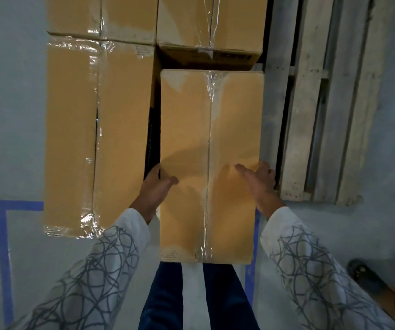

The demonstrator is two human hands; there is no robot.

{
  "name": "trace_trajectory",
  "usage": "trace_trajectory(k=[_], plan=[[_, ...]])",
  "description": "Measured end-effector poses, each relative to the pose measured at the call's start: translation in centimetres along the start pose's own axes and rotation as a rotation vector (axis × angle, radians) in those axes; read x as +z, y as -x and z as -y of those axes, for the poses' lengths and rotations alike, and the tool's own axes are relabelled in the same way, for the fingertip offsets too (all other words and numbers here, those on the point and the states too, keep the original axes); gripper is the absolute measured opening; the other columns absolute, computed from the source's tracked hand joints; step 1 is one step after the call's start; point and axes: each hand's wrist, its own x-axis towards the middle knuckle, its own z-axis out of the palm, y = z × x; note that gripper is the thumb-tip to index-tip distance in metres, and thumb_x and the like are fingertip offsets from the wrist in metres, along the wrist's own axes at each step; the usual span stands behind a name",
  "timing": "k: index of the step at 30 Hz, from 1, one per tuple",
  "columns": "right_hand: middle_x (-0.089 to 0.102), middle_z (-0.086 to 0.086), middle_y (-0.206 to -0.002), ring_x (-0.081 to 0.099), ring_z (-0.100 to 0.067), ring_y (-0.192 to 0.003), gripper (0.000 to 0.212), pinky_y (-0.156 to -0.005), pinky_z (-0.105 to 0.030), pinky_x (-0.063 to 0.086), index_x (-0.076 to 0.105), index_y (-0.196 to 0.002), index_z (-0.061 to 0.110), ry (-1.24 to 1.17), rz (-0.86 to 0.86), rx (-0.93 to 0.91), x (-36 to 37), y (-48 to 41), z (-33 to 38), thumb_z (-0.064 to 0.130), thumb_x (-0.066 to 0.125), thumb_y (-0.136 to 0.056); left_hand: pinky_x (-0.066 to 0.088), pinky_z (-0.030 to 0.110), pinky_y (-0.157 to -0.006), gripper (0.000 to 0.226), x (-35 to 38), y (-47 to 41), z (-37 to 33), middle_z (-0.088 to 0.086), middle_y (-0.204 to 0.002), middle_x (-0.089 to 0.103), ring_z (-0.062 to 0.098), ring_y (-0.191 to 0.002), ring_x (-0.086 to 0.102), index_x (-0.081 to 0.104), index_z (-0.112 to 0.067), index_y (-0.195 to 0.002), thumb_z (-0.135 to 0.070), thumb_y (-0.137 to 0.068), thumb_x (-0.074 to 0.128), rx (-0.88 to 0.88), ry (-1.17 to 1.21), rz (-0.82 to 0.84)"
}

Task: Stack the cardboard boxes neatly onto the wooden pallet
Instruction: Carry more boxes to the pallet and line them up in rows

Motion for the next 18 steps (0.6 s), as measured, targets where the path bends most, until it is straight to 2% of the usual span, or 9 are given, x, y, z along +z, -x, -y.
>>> trace_trajectory(k=[3,5,9,12,15,18], plan=[[0.032,-0.014,-0.159,0.039,-0.039,-0.142,0.087,-0.109,-0.049,0.042,0.033,-0.157,0.010,-0.028,-0.057,-0.004,0.2,-0.1,0.3,0.054,0.070,-0.091,0.051,0.043,-0.104,0.076,-0.6,-0.3,-0.4,-0.001,-0.138,0.062,0.027,-0.123,0.060,0.053,-0.027,-0.149,-0.037,-0.076,0.070,0.015,0.034,-0.046],[0.033,-0.014,-0.159,0.042,-0.039,-0.141,0.088,-0.108,-0.047,0.041,0.033,-0.156,0.006,-0.022,-0.063,0.008,0.5,0.3,0.4,0.054,0.070,-0.091,0.052,0.039,-0.099,0.063,-0.8,0.0,-1.0,0.001,-0.133,0.066,0.026,-0.118,0.062,0.059,-0.025,-0.143,-0.031,-0.081,0.071,0.014,0.060,-0.040],[0.029,-0.011,-0.162,0.038,-0.037,-0.144,0.094,-0.111,-0.047,0.040,0.030,-0.158,0.006,-0.049,-0.067,0.008,0.9,0.7,0.4,0.054,0.072,-0.090,0.049,0.037,-0.098,0.053,-1.0,-0.1,-1.7,0.002,-0.132,0.065,0.027,-0.117,0.059,0.062,-0.023,-0.139,-0.023,-0.086,0.071,0.010,0.049,-0.065],[0.027,-0.010,-0.163,0.038,-0.036,-0.144,0.095,-0.111,-0.047,0.041,0.028,-0.159,0.005,-0.071,-0.059,0.011,1.1,0.8,0.5,0.054,0.071,-0.090,0.049,0.040,-0.102,0.067,-1.4,-0.4,-2.0,-0.001,-0.137,0.062,0.027,-0.122,0.057,0.054,-0.024,-0.148,-0.030,-0.084,0.071,0.050,0.035,-0.082],[0.028,-0.007,-0.161,0.041,-0.034,-0.142,0.091,-0.103,-0.040,0.040,0.029,-0.158,0.007,-0.128,-0.045,0.004,1.5,0.8,1.1,0.051,0.072,-0.091,0.056,0.047,-0.095,0.071,-2.0,-0.9,-2.7,0.002,-0.120,0.068,0.026,-0.105,0.065,0.059,-0.023,-0.141,-0.034,-0.072,0.065,0.132,-0.005,-0.107],[0.030,-0.007,-0.159,0.043,-0.034,-0.140,0.090,-0.106,-0.043,0.042,0.032,-0.158,0.008,-0.173,-0.055,0.015,2.0,0.8,2.0,0.050,0.073,-0.090,0.058,0.048,-0.088,0.074,-2.5,-1.6,-3.1,0.006,-0.120,0.065,0.028,-0.099,0.065,0.060,-0.023,-0.140,-0.037,-0.067,0.060,0.178,-0.034,-0.136]])
